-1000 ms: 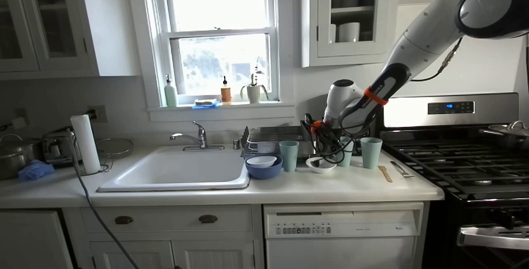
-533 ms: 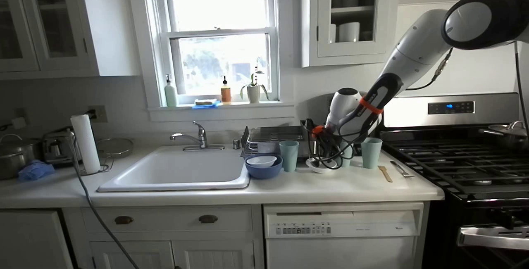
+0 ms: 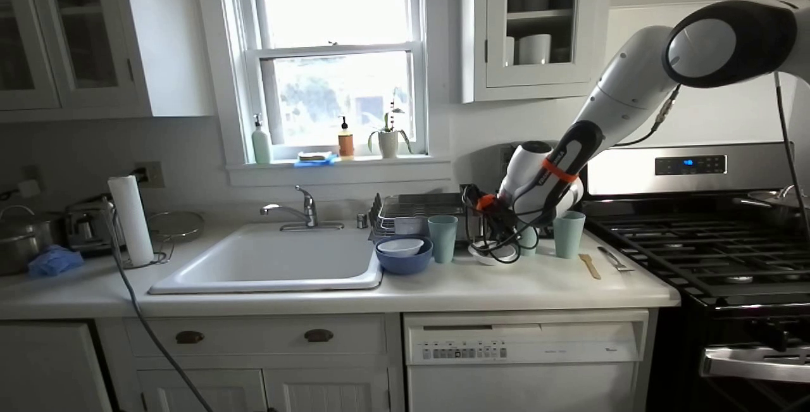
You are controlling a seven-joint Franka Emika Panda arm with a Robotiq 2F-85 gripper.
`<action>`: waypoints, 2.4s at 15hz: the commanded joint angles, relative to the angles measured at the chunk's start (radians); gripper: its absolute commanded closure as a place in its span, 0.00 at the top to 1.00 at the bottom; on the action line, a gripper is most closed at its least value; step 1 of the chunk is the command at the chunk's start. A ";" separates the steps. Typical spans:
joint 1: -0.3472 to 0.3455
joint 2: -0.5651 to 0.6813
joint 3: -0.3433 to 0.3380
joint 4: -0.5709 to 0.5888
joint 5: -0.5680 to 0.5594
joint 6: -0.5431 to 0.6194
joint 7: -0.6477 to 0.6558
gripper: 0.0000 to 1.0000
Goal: Remove the scoops in the white bowl and put the into the middle right blue cup one at a time
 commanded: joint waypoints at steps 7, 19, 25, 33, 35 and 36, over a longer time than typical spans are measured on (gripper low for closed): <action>0.105 0.084 -0.109 0.034 0.172 0.100 -0.085 0.29; 0.196 0.092 -0.191 0.024 0.238 0.088 -0.139 0.01; 0.244 -0.049 -0.228 -0.062 0.185 -0.076 -0.213 0.01; 0.099 -0.269 -0.042 -0.129 0.156 -0.334 -0.375 0.01; 0.107 -0.317 -0.070 -0.145 0.093 -0.375 -0.326 0.01; 0.108 -0.333 -0.080 -0.148 0.052 -0.387 -0.299 0.01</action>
